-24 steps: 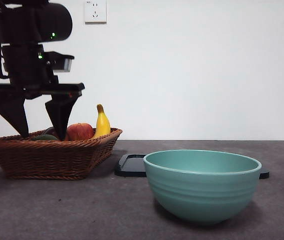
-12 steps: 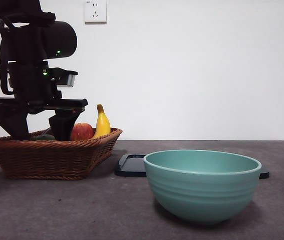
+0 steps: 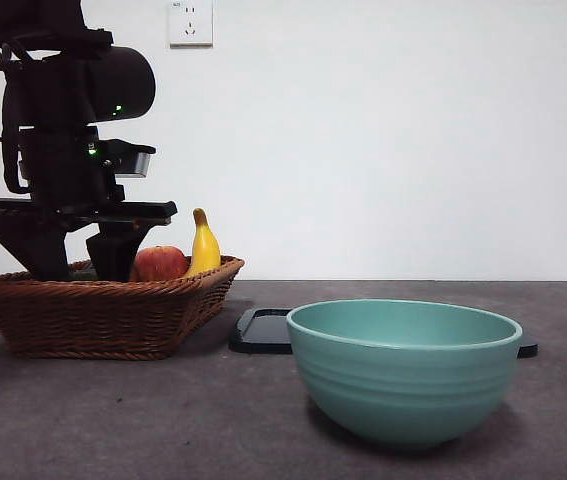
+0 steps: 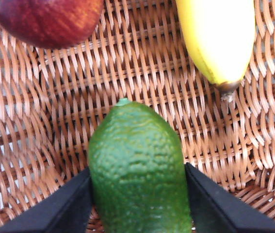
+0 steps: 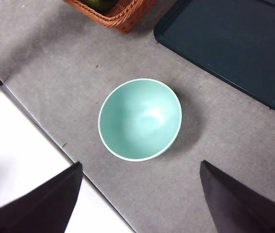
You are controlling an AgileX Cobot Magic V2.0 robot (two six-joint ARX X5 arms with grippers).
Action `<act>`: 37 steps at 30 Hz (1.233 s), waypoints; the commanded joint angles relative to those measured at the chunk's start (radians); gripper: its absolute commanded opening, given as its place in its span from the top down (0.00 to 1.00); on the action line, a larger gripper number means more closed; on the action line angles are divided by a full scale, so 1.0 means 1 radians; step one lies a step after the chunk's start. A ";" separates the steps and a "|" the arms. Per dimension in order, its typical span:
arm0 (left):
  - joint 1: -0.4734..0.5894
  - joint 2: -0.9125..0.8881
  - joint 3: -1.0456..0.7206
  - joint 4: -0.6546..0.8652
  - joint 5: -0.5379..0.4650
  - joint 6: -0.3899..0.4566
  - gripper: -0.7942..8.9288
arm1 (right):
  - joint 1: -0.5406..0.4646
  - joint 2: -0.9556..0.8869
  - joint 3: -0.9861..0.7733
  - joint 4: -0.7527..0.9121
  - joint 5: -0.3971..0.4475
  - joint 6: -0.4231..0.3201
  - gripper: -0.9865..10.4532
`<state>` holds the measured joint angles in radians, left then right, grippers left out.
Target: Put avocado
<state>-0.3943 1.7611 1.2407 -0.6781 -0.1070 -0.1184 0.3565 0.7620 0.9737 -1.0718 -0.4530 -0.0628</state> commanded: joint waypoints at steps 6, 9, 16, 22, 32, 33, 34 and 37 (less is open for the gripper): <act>-0.008 -0.018 0.037 0.001 -0.001 -0.003 0.71 | 0.005 0.008 0.020 0.009 -0.003 0.008 0.57; -0.018 -0.064 0.060 -0.012 0.000 -0.003 0.71 | 0.005 0.008 0.020 0.009 -0.003 0.008 0.57; -0.093 -0.215 0.089 -0.034 0.107 -0.003 0.71 | 0.005 0.008 0.020 0.011 -0.003 0.007 0.57; -0.239 -0.284 0.089 -0.035 0.218 -0.003 0.71 | 0.005 0.008 0.020 0.016 0.002 0.010 0.57; -0.479 -0.210 0.089 0.001 0.218 -0.002 0.71 | 0.005 0.007 0.020 0.016 0.028 0.024 0.57; -0.503 -0.187 0.089 0.005 0.218 -0.002 0.71 | 0.005 0.007 0.020 0.016 0.039 0.026 0.57; -0.524 -0.163 0.089 0.006 0.218 0.000 0.71 | 0.005 0.007 0.020 0.016 0.039 0.026 0.57; -0.570 -0.084 0.089 0.021 0.217 0.002 0.71 | 0.005 0.007 0.020 0.017 0.039 0.026 0.57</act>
<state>-0.9554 1.6615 1.3136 -0.6674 0.1081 -0.1184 0.3565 0.7620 0.9737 -1.0649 -0.4156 -0.0467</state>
